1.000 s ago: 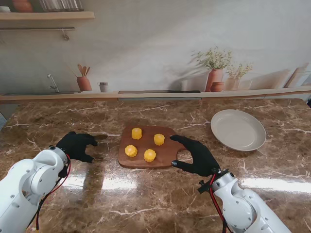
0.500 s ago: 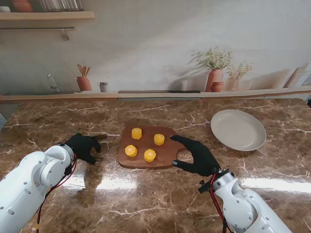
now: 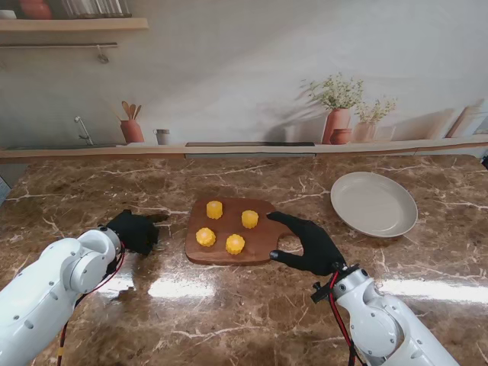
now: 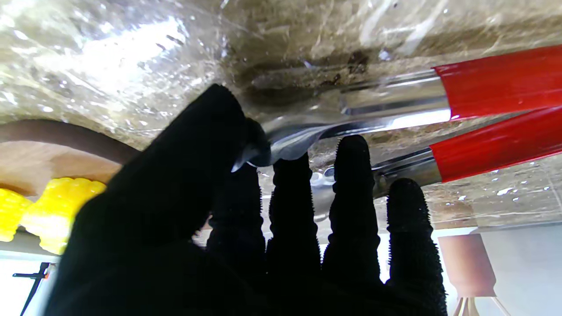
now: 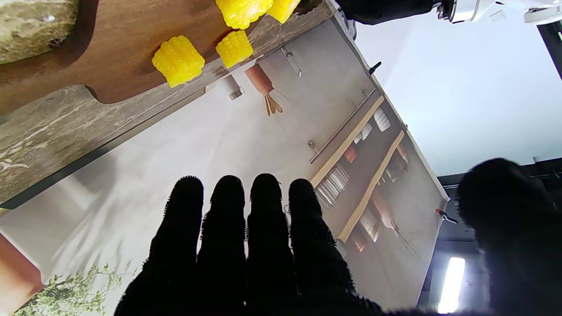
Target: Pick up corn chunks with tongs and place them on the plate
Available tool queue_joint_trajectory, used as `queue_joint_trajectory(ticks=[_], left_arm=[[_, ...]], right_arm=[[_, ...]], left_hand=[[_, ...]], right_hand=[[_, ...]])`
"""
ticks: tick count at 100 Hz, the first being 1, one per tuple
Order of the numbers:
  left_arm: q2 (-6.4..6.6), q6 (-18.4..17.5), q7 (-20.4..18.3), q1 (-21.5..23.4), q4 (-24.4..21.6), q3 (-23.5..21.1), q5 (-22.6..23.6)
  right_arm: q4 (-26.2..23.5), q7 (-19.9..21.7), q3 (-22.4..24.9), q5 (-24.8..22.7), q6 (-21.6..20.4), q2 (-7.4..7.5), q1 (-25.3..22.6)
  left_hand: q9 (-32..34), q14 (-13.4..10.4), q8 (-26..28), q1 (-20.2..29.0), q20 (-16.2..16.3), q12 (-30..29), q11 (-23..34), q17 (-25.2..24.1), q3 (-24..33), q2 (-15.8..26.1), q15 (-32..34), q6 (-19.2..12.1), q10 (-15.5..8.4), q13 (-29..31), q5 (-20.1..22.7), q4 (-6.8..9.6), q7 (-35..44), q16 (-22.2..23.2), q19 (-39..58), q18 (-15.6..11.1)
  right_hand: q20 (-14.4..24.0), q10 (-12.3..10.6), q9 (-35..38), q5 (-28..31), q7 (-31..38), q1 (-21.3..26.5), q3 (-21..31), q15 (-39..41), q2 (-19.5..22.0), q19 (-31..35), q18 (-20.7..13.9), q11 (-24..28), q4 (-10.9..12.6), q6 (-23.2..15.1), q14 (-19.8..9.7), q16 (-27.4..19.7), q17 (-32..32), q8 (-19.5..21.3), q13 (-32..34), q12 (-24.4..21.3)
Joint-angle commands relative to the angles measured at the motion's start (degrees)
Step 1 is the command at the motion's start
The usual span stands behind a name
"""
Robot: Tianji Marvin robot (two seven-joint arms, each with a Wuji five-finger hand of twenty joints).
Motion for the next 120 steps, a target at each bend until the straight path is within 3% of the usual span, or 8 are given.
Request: queue_joint_trajectory(ticks=[1, 12, 25, 45, 64, 101, 108, 120], left_arm=[[-0.2, -0.16, -1.25, 0.98, -0.05, -0.4, -0.08], [-0.33, -0.22, -1.62, 2.66, -2.21, -2.76, -0.24], [-0.88, 0.79, -0.93, 6.27, -6.88, -7.21, -1.3], [-2.57, 4.03, 3.3, 12.42, -15.03, -13.46, -7.98], [-4.45, 5.63, 9.44, 17.0, -22.74, -16.55, -14.74], [-7.21, 3.98, 19.24, 18.66, -33.55, -12.63, -24.21], [-7.69, 3.67, 20.52, 17.8, -34.32, -10.66, -26.62], [-8.48, 3.11, 22.37, 15.6, -34.63, -6.51, -30.53]], right_arm=[[0.16, 1.12, 0.09, 0.42, 0.65, 0.02, -0.5], [0.08, 1.08, 0.14, 0.56, 0.93, -0.02, -0.58], [-0.04, 1.34, 0.24, 0.6, 1.36, 0.03, -0.63], [-0.74, 0.95, -0.12, 1.03, 3.18, -0.16, -0.9], [-2.07, -1.61, -0.57, 0.96, 5.85, -0.74, -1.59], [-4.5, -5.9, -2.76, 2.42, 9.66, -1.94, -2.59], [-4.47, -6.99, -3.42, 2.78, 10.12, -2.23, -2.59], [-4.32, -8.99, -4.62, 3.41, 10.95, -2.79, -2.41]], left_hand=[[9.11, 2.7, 3.9, 1.82, 2.88, 4.39, -4.63, 0.81, 2.03, 1.72, 5.03, -3.53, -1.03, 4.03, 2.1, -1.16, 3.58, 4.38, 3.74, 2.49], [14.58, 4.34, 14.64, 1.49, 6.48, 3.67, -5.26, 2.41, 4.92, 3.99, 11.34, -4.44, 0.26, 7.16, 0.64, -1.27, 1.21, 10.95, 7.12, 1.82], [17.62, 6.22, 20.28, 1.79, 9.81, 1.5, -2.66, 5.28, 7.6, 3.69, 16.52, -4.13, 1.82, 11.37, 0.49, -1.96, 0.63, 14.39, 10.91, 1.83], [16.83, 7.84, 24.99, 2.99, 14.8, 3.1, 1.69, 10.21, 8.45, 4.18, 19.47, -2.8, 3.81, 15.3, -0.57, -2.82, 1.04, 16.03, 16.95, 1.68], [17.49, 8.34, 25.47, 3.29, 15.99, 3.08, 3.24, 15.21, 9.55, 3.14, 19.17, -1.14, 6.0, 19.99, 0.41, -2.45, 0.66, 14.45, 18.62, 2.12], [18.53, 7.23, 25.63, 2.94, 13.14, 1.5, 3.15, 21.42, 11.73, 1.82, 15.65, 0.04, 6.78, 24.78, 1.49, -2.63, 0.07, 9.53, 17.52, 3.44], [18.53, 7.12, 25.59, 2.97, 12.88, 1.34, 3.08, 21.8, 11.75, 1.85, 15.35, 0.14, 6.95, 25.07, 1.55, -2.64, 0.0, 9.09, 17.55, 3.76], [18.56, 7.23, 25.6, 3.08, 12.65, 1.11, 2.99, 21.8, 11.7, 1.84, 15.0, 0.2, 7.0, 25.19, 1.56, -2.63, -0.13, 8.6, 17.6, 3.82]], right_hand=[[0.05, -1.54, 0.59, 0.22, -1.1, 1.94, 0.77, 0.06, -0.71, 1.06, -1.16, 0.09, 1.37, -1.5, -1.61, 0.11, 0.32, -0.17, 1.04, 1.02], [0.1, -1.51, 0.73, 0.29, -1.12, 1.98, 0.87, 0.1, -0.64, 1.07, -1.18, 0.11, 1.36, -1.58, -1.7, 0.16, 0.37, -0.2, 1.18, 1.08], [0.14, -1.48, 0.94, 0.55, -1.03, 2.04, 0.94, 0.22, -0.64, 1.1, -1.19, 0.17, 1.34, -1.67, -1.68, 0.24, 0.51, -0.2, 1.49, 1.16], [0.27, -1.31, 1.5, 0.99, -0.85, 2.85, 1.22, 0.59, -0.95, 1.45, -1.17, 0.33, 1.31, -1.42, -1.54, 0.46, 1.11, -0.2, 2.46, 1.24], [0.44, -1.17, 2.04, 1.4, -0.68, 4.43, 1.44, 0.94, -2.1, 2.26, -1.13, 0.53, 1.02, -0.86, -1.44, 0.58, 1.77, -0.32, 3.57, 1.13], [0.42, 1.04, 1.86, 0.49, 0.75, 7.41, -2.21, 1.36, -10.78, 3.99, -0.08, 1.6, 0.42, 2.63, 0.11, 0.68, 2.39, 0.25, 4.53, 1.17], [-0.14, 1.8, 0.39, -1.29, 1.44, 5.61, 1.32, 1.16, -14.44, 3.99, 0.15, 1.99, 0.33, 3.96, 0.63, 0.6, 1.86, 1.06, 3.71, 1.25], [-0.65, 2.85, -2.62, -4.09, 0.84, 4.38, 2.22, 0.36, -15.07, 2.89, 0.51, 1.54, 0.14, 5.97, 1.37, 0.35, -0.14, 1.28, 1.06, 1.15]])
